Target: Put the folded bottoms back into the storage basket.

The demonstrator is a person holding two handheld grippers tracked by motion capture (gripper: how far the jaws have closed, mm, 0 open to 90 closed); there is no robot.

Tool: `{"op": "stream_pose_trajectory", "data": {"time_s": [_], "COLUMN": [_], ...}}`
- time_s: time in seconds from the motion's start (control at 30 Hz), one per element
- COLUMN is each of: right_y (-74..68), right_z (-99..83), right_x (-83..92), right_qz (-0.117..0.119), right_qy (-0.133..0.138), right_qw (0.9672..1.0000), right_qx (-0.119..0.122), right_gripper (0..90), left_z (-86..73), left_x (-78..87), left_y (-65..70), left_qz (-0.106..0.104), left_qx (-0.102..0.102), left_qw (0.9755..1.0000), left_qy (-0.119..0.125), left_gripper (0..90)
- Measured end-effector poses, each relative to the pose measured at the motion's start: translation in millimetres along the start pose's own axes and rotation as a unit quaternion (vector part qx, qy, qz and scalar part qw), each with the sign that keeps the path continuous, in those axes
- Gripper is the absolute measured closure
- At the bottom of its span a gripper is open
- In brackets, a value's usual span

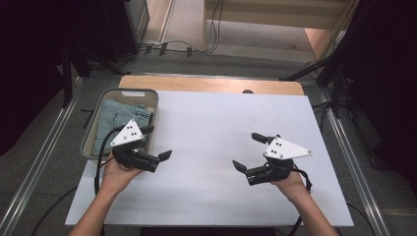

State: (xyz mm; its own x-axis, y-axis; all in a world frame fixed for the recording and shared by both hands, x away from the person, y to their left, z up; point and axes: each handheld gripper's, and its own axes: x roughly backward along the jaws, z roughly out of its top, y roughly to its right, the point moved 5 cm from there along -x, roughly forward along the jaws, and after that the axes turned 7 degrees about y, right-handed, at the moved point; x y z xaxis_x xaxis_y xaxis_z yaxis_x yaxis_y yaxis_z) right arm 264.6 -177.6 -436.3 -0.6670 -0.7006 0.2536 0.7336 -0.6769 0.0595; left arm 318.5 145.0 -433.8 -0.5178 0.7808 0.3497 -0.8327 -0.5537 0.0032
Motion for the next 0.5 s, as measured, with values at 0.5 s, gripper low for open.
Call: {"op": "stream_pose_trajectory", "data": {"time_s": [0.5], "right_y": [5.5], "right_z": [-15.6], "right_x": [17.7], "right_qz": [-0.013], "right_qy": [0.008], "right_qw": [0.9997], "right_qx": [-0.017], "right_gripper": [0.5], "left_z": [-13.5], "left_x": [-3.0], "left_y": [11.0], "left_qz": [-0.014], "left_qx": [0.002], "left_qw": [0.9999], "left_qy": [0.002], "left_gripper": [1.0]}}
